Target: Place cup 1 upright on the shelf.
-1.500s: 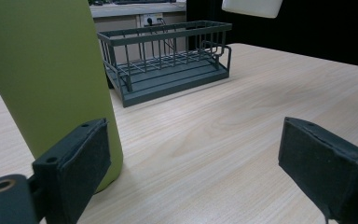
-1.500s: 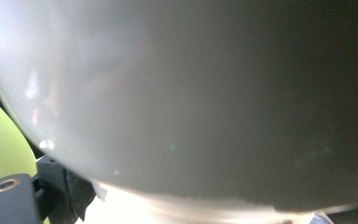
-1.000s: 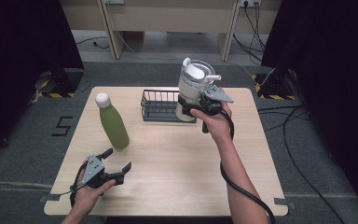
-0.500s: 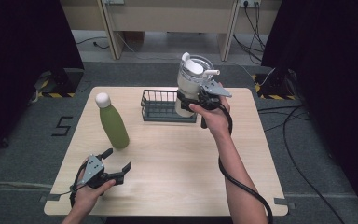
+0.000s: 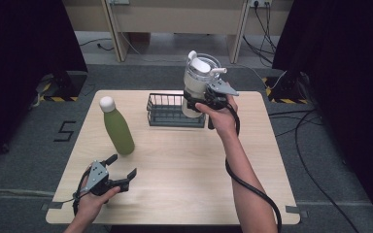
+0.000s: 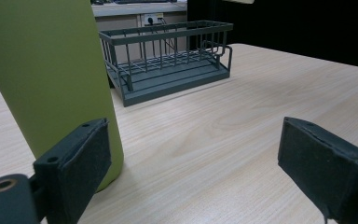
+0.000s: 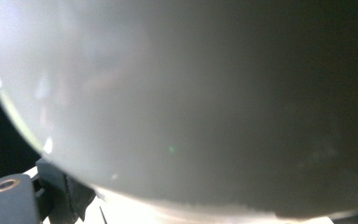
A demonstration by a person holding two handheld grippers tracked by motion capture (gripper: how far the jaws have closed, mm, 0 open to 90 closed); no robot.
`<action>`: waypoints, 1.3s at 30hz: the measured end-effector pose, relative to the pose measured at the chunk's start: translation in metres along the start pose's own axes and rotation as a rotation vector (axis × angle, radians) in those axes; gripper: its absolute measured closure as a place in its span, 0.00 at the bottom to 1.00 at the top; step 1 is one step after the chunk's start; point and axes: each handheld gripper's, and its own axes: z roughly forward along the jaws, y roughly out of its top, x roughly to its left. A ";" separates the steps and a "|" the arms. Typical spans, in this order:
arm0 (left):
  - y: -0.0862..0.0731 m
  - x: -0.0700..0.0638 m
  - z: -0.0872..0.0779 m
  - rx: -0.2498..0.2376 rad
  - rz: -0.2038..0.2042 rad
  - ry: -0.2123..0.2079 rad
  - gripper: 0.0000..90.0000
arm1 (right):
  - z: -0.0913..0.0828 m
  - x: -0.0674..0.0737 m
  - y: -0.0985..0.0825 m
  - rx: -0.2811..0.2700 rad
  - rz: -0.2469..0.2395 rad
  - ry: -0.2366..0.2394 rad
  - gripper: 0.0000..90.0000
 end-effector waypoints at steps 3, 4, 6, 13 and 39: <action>0.000 0.000 0.000 0.000 -0.002 0.000 0.10 | 0.003 0.000 0.001 0.004 0.005 -0.002 0.11; 0.000 0.000 0.000 0.000 -0.003 0.000 0.10 | 0.004 -0.001 0.002 0.003 0.002 -0.002 0.11; 0.000 0.000 0.000 0.000 -0.003 0.000 0.10 | 0.006 -0.001 0.003 0.003 0.003 -0.005 0.11; 0.000 0.000 0.000 0.000 -0.004 0.000 0.10 | 0.012 -0.003 0.008 0.001 0.003 -0.019 0.11; -0.001 0.000 0.001 0.002 -0.009 -0.008 0.10 | 0.059 -0.022 0.004 0.065 -0.010 -0.102 0.11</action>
